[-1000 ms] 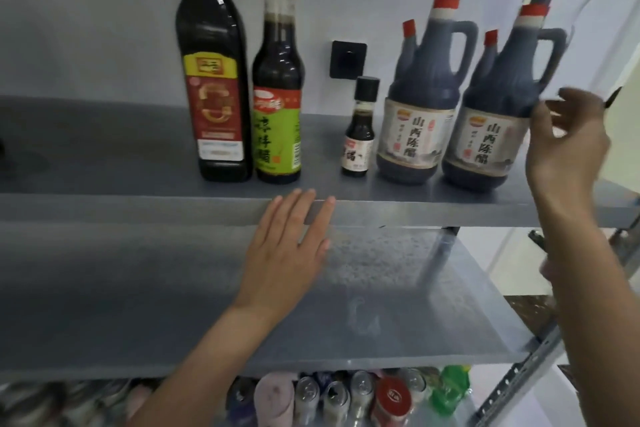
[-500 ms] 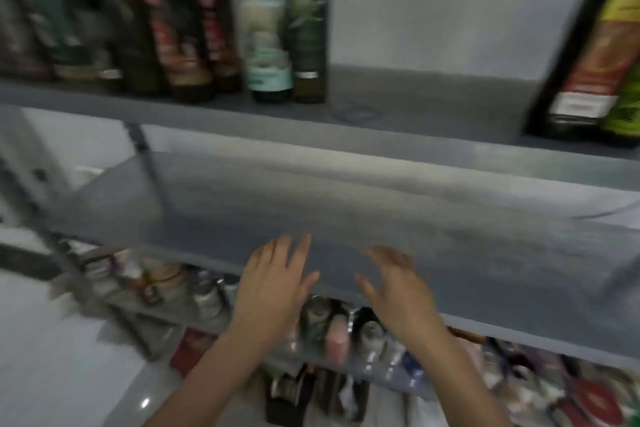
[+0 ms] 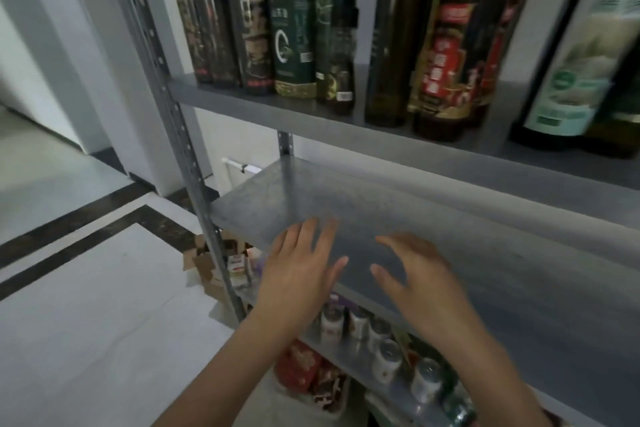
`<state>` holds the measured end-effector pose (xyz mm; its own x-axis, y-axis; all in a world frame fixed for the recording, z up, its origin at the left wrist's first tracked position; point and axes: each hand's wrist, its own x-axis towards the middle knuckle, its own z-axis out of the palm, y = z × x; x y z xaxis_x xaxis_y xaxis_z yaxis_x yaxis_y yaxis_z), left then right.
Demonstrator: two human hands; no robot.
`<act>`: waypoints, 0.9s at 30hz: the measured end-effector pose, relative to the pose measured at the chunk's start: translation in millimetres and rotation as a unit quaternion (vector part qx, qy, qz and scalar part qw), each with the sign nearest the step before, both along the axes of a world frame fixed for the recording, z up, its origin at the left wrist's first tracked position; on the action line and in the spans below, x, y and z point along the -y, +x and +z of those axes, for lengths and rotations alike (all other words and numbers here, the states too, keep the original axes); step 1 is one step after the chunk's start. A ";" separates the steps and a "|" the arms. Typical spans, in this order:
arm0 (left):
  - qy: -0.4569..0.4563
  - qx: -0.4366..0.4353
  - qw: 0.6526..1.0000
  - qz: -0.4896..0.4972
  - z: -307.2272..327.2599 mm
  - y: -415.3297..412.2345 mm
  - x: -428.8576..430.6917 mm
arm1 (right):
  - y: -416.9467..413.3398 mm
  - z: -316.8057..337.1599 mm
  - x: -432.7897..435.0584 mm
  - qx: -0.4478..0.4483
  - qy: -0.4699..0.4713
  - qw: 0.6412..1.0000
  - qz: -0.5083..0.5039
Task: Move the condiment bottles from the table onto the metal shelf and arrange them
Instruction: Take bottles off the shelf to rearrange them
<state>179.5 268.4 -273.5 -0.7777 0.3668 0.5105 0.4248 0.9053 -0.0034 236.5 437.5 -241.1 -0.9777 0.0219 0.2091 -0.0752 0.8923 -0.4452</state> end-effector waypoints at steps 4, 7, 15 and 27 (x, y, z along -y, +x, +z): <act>-0.007 -0.019 1.000 0.000 20.5 -59.0 35.7 | -53.2 10.9 32.4 -0.021 -0.019 0.999 0.019; -0.012 -0.036 0.999 0.003 34.8 -96.6 64.5 | -87.4 19.8 57.6 -0.036 -0.019 0.999 0.025; 0.027 -0.053 0.998 -0.035 45.0 -180.9 121.9 | -151.6 36.7 114.0 -0.018 -0.007 1.000 0.001; 0.107 -0.125 0.954 -0.252 65.4 -288.7 220.4 | -206.9 60.7 239.9 -0.085 -0.093 0.982 -0.142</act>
<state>-109.3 48.0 -208.2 -0.3752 0.5290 0.7612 0.8160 0.5780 0.0005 29.6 197.7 -180.4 -0.8776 0.3423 0.3357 0.0781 0.7928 -0.6045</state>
